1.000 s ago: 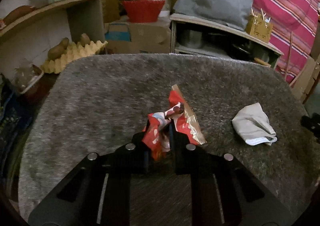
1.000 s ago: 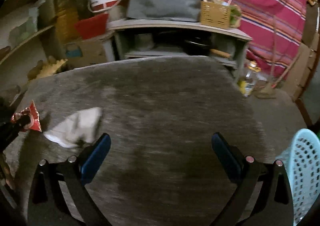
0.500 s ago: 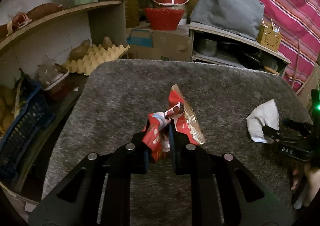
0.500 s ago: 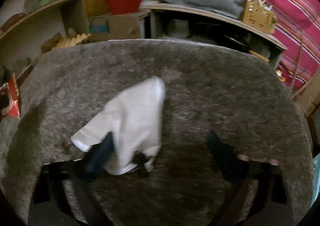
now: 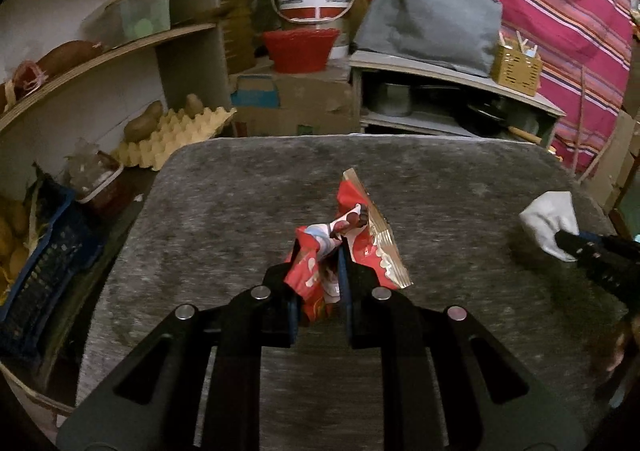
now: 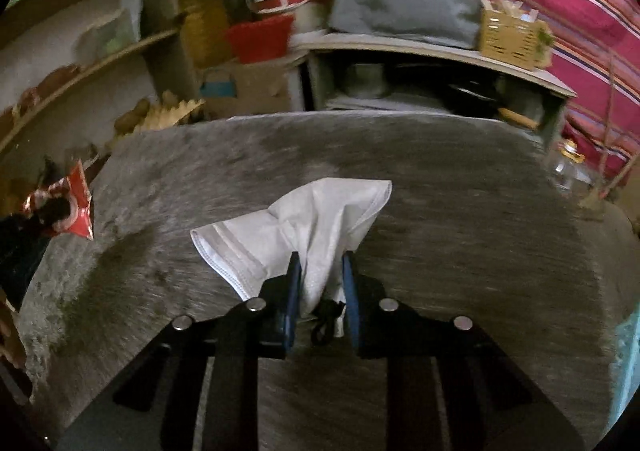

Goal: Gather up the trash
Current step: 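Carry the red snack bag and white cloth over the light-blue basket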

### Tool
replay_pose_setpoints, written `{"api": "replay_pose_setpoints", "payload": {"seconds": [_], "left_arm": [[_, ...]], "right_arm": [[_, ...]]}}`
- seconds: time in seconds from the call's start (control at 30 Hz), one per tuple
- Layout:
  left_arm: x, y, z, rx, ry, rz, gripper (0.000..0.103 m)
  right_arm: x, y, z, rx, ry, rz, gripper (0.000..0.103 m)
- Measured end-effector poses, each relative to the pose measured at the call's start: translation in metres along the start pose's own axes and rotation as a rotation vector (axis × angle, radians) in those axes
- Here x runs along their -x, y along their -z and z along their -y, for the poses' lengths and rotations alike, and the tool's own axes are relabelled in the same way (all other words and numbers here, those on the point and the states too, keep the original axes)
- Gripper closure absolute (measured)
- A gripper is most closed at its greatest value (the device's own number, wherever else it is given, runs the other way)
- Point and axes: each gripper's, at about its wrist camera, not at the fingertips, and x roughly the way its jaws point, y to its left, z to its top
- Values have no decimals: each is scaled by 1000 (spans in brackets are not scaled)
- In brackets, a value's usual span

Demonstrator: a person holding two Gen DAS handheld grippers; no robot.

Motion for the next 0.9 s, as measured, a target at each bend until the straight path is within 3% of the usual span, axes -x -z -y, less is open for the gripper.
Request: {"api": "replay_pose_setpoints", "payload": {"seconds": [0.4, 0.7, 0.9], "left_arm": [[13, 1, 85, -59, 89, 26, 88], [39, 2, 199, -177, 206, 66, 88], [53, 15, 289, -236, 342, 53, 88]], "right_arm": [[86, 26, 136, -122, 153, 53, 82], [145, 57, 232, -239, 233, 81, 82], [164, 79, 278, -297, 287, 81, 82]]}}
